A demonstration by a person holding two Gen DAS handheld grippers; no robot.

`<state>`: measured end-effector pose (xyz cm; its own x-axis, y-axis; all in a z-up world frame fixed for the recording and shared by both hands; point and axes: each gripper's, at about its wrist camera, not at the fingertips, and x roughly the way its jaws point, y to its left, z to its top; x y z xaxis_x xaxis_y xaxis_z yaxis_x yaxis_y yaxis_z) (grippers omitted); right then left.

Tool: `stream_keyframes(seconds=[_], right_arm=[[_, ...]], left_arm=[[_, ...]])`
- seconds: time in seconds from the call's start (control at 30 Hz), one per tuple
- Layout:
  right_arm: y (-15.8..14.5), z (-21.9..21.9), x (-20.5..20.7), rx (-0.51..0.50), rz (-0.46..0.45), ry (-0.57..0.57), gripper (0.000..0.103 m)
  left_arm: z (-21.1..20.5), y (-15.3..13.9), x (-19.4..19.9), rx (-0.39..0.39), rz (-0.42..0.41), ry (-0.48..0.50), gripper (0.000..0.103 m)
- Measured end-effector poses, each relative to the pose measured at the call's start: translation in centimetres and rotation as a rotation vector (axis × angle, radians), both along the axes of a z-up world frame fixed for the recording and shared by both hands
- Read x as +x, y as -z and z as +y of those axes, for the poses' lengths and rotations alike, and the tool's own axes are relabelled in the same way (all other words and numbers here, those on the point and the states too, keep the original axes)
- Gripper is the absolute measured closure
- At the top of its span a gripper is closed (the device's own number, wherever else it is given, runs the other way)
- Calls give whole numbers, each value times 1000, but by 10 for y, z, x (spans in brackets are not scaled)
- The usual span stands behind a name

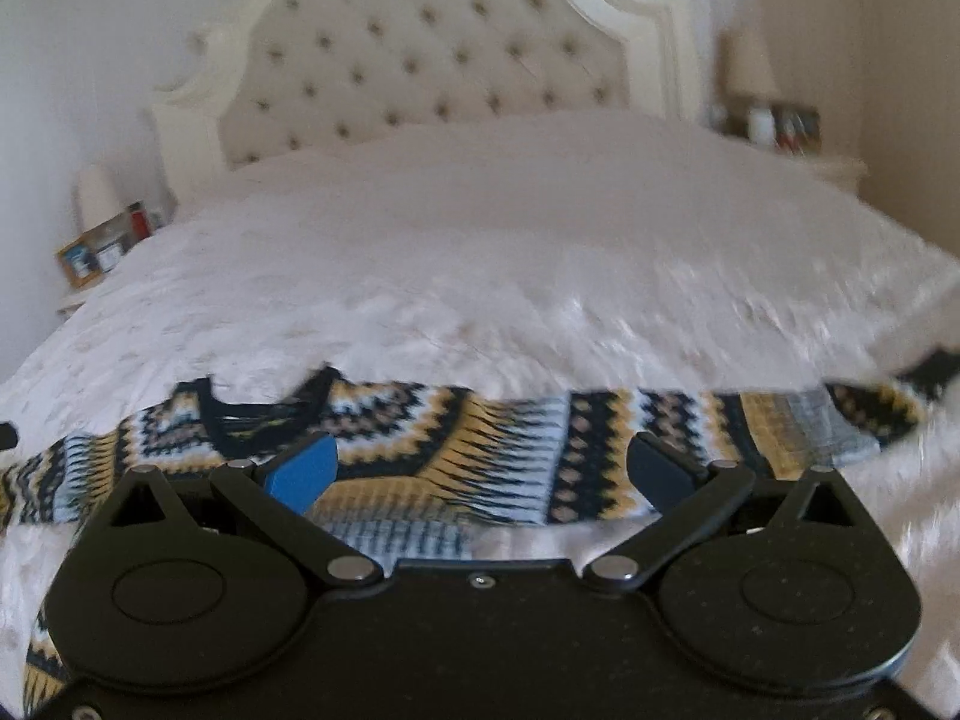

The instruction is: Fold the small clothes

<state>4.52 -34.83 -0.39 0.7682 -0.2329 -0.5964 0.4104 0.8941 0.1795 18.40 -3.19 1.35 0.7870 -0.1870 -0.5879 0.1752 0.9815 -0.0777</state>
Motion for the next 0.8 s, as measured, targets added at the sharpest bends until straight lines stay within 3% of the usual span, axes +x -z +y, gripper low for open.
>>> stream_keyframes(seconds=[0.1, 0.33, 0.57, 0.8], right_arm=[[15, -23, 5, 33, 58, 34, 1], [39, -74, 2, 79, 115, 99, 1], [51, -113, -12, -25, 165, 142, 1], [53, -143, -15, -28, 165, 166, 2]], left_arm=[[-12, 16, 8, 66, 11, -6, 13], [-36, 47, 23, 123, 32, 34, 13], [-72, 83, 48, 183, 89, 96, 13], [-87, 117, 86, 278, 91, 30, 13]])
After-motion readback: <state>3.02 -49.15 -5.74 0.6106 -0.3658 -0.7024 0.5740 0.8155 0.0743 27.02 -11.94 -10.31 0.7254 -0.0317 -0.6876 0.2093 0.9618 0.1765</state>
